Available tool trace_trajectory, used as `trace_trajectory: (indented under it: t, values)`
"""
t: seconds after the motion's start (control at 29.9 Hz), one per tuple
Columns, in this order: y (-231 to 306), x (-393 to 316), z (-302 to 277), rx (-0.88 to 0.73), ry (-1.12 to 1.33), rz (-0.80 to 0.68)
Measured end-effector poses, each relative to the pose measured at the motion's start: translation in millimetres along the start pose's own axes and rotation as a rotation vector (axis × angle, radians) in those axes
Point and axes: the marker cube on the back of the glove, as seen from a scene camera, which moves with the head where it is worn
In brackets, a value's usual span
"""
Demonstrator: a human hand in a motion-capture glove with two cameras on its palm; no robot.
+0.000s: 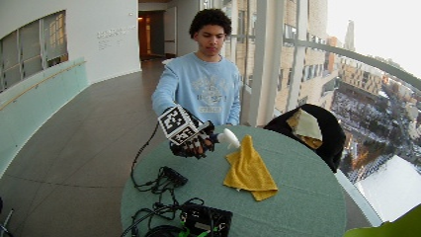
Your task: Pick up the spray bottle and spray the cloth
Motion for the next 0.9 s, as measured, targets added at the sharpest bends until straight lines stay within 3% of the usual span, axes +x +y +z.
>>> trace_trajectory:
  t: [0.67, 0.9]
  values:
    - [1.4, -7.5, 1.4, -0.013, 0.005, 0.001]
    - [16.5, -27.7, -0.3, 0.057, -0.063, -0.129]
